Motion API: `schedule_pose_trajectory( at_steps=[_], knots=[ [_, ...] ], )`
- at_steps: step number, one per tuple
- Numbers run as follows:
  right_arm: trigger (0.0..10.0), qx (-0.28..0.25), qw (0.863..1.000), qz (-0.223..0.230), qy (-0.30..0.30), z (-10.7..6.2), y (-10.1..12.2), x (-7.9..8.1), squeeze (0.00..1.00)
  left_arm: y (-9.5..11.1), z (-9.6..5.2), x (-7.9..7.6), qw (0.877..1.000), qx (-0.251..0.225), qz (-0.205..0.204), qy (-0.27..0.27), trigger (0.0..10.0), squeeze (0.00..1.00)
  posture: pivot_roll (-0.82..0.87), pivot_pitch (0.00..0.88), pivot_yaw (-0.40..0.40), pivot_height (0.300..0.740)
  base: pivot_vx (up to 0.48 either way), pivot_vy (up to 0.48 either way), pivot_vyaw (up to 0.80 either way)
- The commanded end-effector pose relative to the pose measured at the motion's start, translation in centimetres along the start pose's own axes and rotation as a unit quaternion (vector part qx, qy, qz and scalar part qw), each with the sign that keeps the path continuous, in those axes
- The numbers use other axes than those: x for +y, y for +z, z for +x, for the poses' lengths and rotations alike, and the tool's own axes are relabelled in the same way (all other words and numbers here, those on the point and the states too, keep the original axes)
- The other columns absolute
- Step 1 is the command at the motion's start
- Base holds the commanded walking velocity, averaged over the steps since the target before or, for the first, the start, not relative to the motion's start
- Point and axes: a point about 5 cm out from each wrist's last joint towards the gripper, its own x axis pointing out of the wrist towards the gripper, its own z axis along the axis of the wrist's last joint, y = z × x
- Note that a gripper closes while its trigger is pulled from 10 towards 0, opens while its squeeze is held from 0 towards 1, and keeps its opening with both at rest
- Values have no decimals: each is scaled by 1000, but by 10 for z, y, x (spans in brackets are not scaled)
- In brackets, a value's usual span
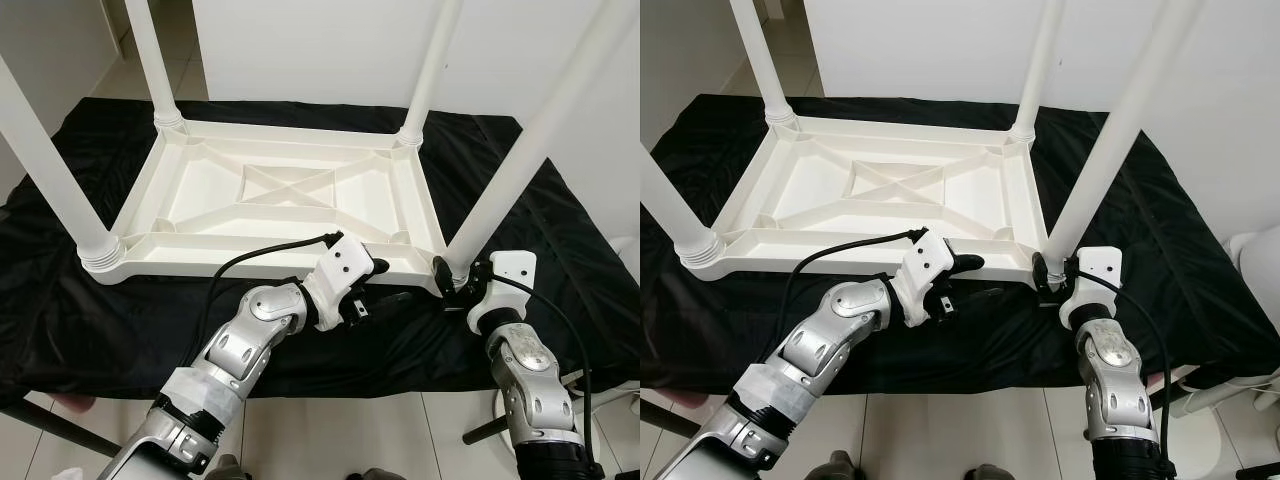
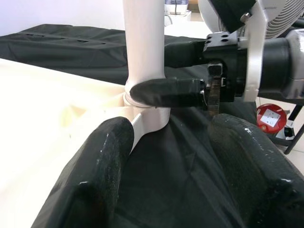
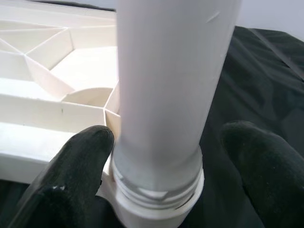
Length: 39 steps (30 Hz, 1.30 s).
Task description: Building children table
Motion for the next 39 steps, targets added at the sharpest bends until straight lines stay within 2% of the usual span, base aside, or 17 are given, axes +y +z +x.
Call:
schedule_pose_trajectory(
  at_steps=[1, 6, 7, 13, 14, 15, 16, 17, 18, 22, 26, 35, 36, 37, 39],
  knots=[
    [10000, -11, 1000, -2, 22, 4, 3, -2, 0, 0, 2, -2, 1000, 2, 3, -26, 10000, 0, -24, 0, -41, 740, 0, 0, 0],
    [10000, -12, 997, -19, 77, 18, 9, -3, 0, 1, 3, -1, 1000, 1, 4, -25, 10000, 0, -11, 0, -42, 740, 0, 0, 0],
    [10000, -8, 994, -28, 103, 26, 10, -2, 0, 1, 2, 0, 1000, 1, 5, -24, 10000, 0, -5, 0, -44, 740, 0, 0, 0],
    [10000, -6, 991, -32, 127, 35, 11, -2, 0, 1, 1, 1, 1000, 2, 6, -21, 10000, 0, 3, 0, -47, 740, 0, 0, 0],
    [3333, 6, 989, -27, 147, 39, 7, 0, 0, 1, 1, 1, 1000, 2, 6, -19, 10000, 0, 11, 0, -52, 740, 0, 0, 0],
    [3333, 6, 989, -27, 147, 39, 7, 0, 0, 1, 1, 1, 1000, 2, 6, -19, 10000, 0, 11, 0, -52, 740, 0, 0, 0],
    [1255, 15, 987, -24, 160, 41, 5, 1, 0, 1, 0, 2, 1000, 2, 7, -17, 10000, 0, 13, 0, -54, 740, 0, 0, 0],
    [1255, 15, 987, -24, 160, 41, 5, 1, 0, 1, 0, 2, 1000, 2, 7, -17, 10000, 0, 13, 0, -54, 740, 0, 0, 0],
    [0, 26, 985, -18, 171, 41, 1, 3, 0, 1, 0, 2, 1000, 1, 7, -14, 10000, 0, 18, 0, -59, 740, 0, 0, 0],
    [0, 41, 983, -15, 181, 40, -5, 4, 0, 1, -1, 2, 1000, 1, 7, -11, 10000, 0, 19, 0, -59, 740, 0, 0, 0],
    [0, 46, 986, -4, 161, 36, -12, -3, 0, 1, -2, 2, 1000, 0, 5, -11, 10000, 0, 19, 0, -56, 740, 0, 0, 0],
    [0, 34, 992, 2, 125, 34, -10, -7, 0, 2, -1, 3, 1000, 0, 5, -14, 10000, 0, 12, 0, -43, 740, 0, 0, 0],
    [10000, 32, 994, 7, 106, 35, -8, -10, 0, 2, -1, 3, 1000, 0, 5, -15, 10000, 0, 11, 0, -40, 740, 0, 0, 0],
    [10000, 26, 996, 11, 81, 37, -6, -12, 0, 2, -1, 3, 1000, 0, 5, -17, 10000, 0, 9, 0, -38, 740, 0, 0, 0],
    [10000, 26, 996, 11, 81, 37, -6, -12, 0, 2, -1, 3, 1000, 0, 5, -17, 10000, 0, 9, 0, -38, 740, 0, 0, 0]
  ],
)
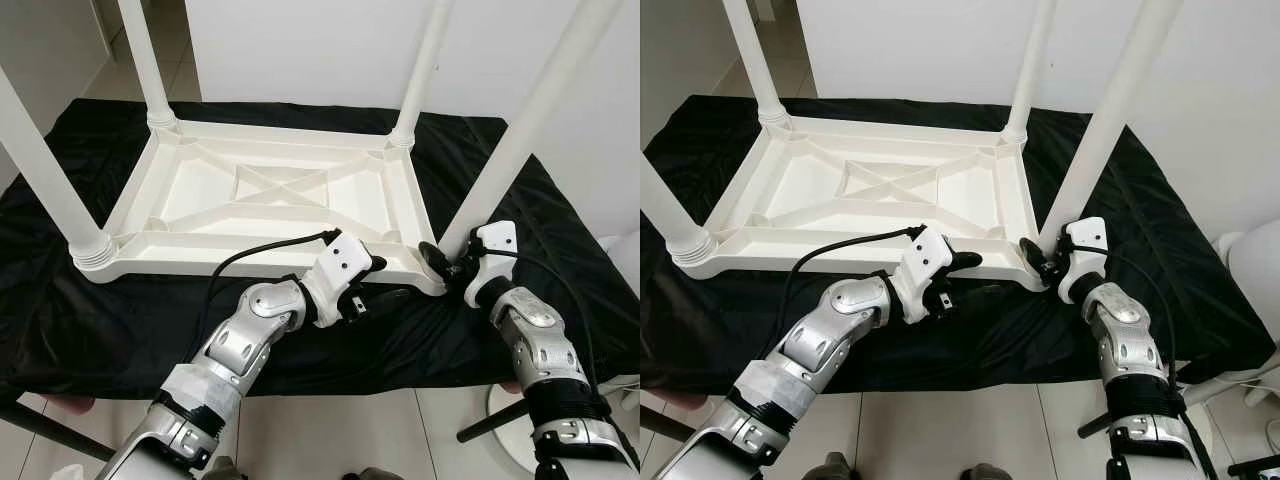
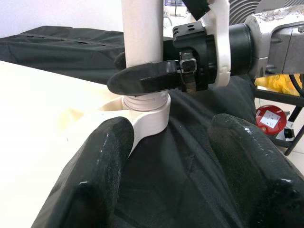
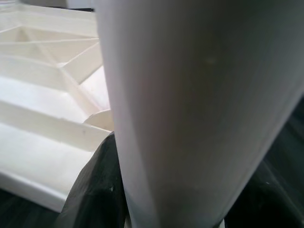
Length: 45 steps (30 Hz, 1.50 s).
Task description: Building children table
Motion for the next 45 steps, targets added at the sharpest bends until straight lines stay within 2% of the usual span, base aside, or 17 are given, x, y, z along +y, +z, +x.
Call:
schedule_pose_trajectory(
  at_steps=[1, 3, 6, 13, 19, 20, 26, 27, 29, 30, 35, 39, 40, 41, 42, 43, 45],
  knots=[
    [10000, 16, 999, 5, -48, -4, -6, -7, 0, 4, 1, -1, 1000, -4, 8, -25, 10000, 0, 8, 0, -38, 740, 0, 0, 0],
    [10000, 15, 995, 10, -100, -4, -3, -6, 0, 4, 1, -2, 1000, -4, 8, -26, 10000, 0, 8, 0, -38, 740, 0, 0, 0],
    [10000, 17, 993, 17, -119, -4, -3, -5, 0, 4, 1, -2, 1000, -4, 7, -26, 10000, 0, 7, 0, -38, 740, 0, 0, 0],
    [10000, 20, 957, 55, -284, -1, -2, 19, 0, 4, 3, -4, 999, -4, 7, -33, 10000, 0, 2, 0, -41, 740, 0, 0, 0],
    [10000, 5, 943, 79, -325, 2, 2, 35, 0, 4, 4, -4, 999, -5, 7, -32, 10000, 0, 5, 0, -44, 740, 0, 0, 0],
    [10000, 3, 940, 91, -329, 5, 4, 43, 0, 3, 3, -4, 999, -5, 6, -31, 10000, 0, 7, 0, -45, 740, 0, 0, 0],
    [10000, -3, 948, 107, -300, 14, 10, 63, 0, 2, 2, -6, 1000, -5, 3, -30, 10000, 0, 14, 0, -51, 740, 0, 0, 0],
    [10000, -11, 951, 104, -292, 12, 12, 62, 149, 2, 2, -7, 1000, -4, 3, -30, 10000, 0, 16, 0, -53, 740, 0, 0, 0],
    [10000, -15, 951, 101, -291, 10, 13, 61, 149, 2, 2, -7, 1000, -4, 3, -30, 10000, 0, 18, 0, -54, 740, 0, 0, 0],
    [10000, -19, 952, 104, -289, 9, 14, 60, 1000, 2, 2, -7, 1000, -4, 3, -29, 10000, 0, 18, 0, -54, 740, 0, 0, 0],
    [10000, -46, 952, 120, -279, -4, 16, 49, 1000, 1, 0, -4, 1000, -3, 3, -24, 10000, 0, 14, 0, -59, 740, 0, 0, 0],
    [10000, -47, 952, 122, -276, -8, 15, 47, 1000, 1, 0, -5, 1000, -3, 3, -24, 10000, 0, 15, 0, -60, 740, 0, 0, 0],
    [10000, -43, 958, 125, -254, -12, 11, 47, 1000, 1, 0, -6, 1000, -3, 2, -24, 10000, 0, 14, 0, -59, 740, 0, 0, 0],
    [10000, -40, 963, 126, -236, -17, 8, 47, 890, 1, 0, -6, 1000, -3, 2, -25, 10000, 0, 15, 0, -61, 740, 0, 0, 0],
    [10000, -40, 963, 126, -236, -17, 8, 47, 890, 1, 0, -6, 1000, -3, 2, -25, 10000, 0, 15, 0, -61, 740, 0, 0, 0],
    [10000, -35, 969, 116, -218, -21, 4, 45, 0, 1, 0, -6, 1000, -3, 1, -25, 10000, 0, 15, 0, -61, 740, 0, 0, 0],
    [10000, -28, 976, 95, -194, -28, -1, 39, 0, 0, 0, -6, 1000, -3, 0, -25, 10000, 0, 10, 0, -59, 740, 0, 0, 0]
  ],
)
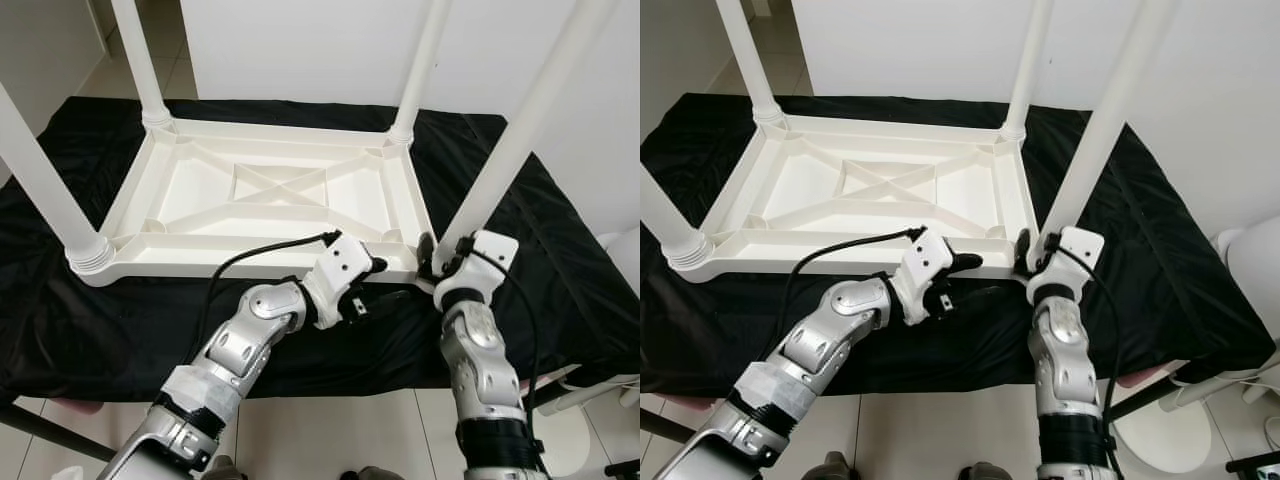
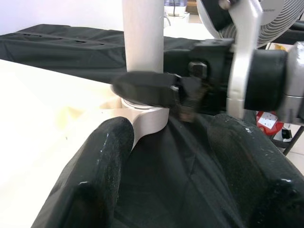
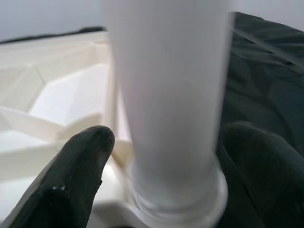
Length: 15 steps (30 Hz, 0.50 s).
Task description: Building children table
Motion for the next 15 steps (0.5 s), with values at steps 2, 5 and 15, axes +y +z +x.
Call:
schedule_pose_trajectory(
  at_steps=[2, 5, 15],
  knots=[
    [10000, 1, 999, -27, 38, -3, -1, -10, 0, 0, 0, -5, 1000, 0, 1, -25, 10000, 0, 8, 0, -58, 740, 0, 0, 0],
    [10000, 0, 998, -39, 56, -3, -1, -15, 0, 0, 1, -5, 1000, 0, 2, -25, 10000, 0, 5, 0, -57, 740, 0, 0, 0],
    [10000, 15, 977, -106, 186, 14, 5, -30, 0, 2, 3, -4, 1000, -2, 3, -25, 10000, 0, 7, 0, -54, 740, 0, 0, 0]
  ],
)
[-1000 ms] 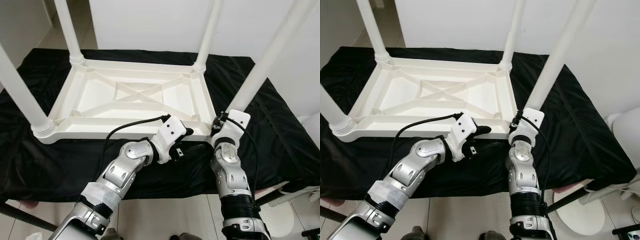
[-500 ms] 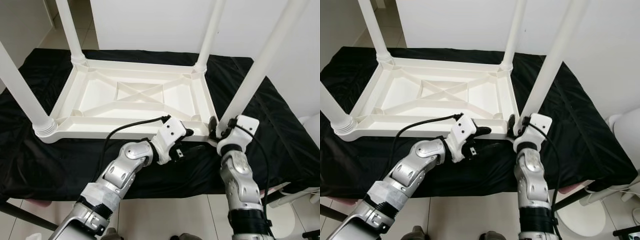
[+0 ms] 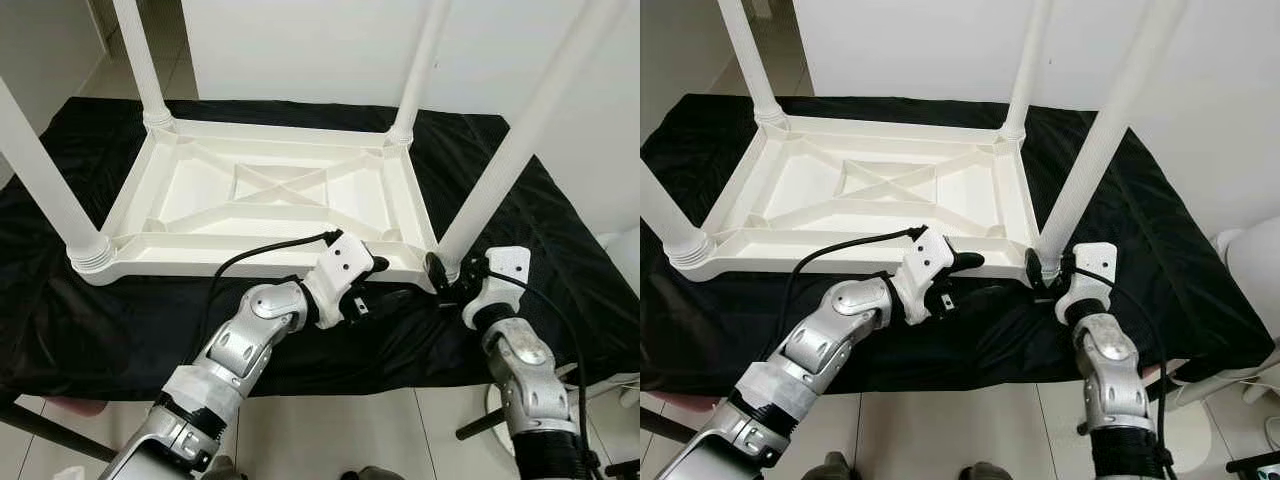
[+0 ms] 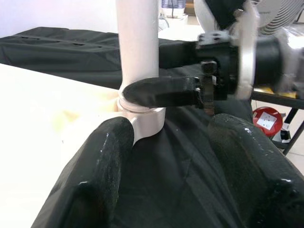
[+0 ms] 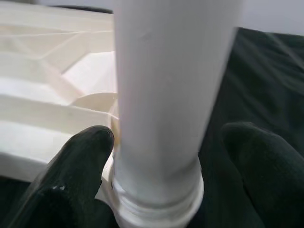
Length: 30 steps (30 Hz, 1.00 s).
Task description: Building children table
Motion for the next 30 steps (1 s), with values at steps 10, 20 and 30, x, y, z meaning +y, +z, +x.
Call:
schedule_pose_trajectory(
  at_steps=[10, 20, 30],
  knots=[
    [4784, 25, 991, -62, 120, 23, 3, -5, 0, 3, 2, -1, 1000, -1, 6, -20, 10000, 0, 19, 0, -58, 740, 0, 0, 0],
    [0, 58, 985, -41, 159, 18, -11, -8, 0, 4, 1, 2, 1000, -2, 6, -9, 10000, 0, 19, 0, -62, 740, 0, 0, 0],
    [10000, 42, 994, -11, 99, 18, -8, -15, 0, 4, 3, 2, 1000, -4, 5, -14, 10000, 0, 7, 0, -54, 740, 0, 0, 0]
  ],
)
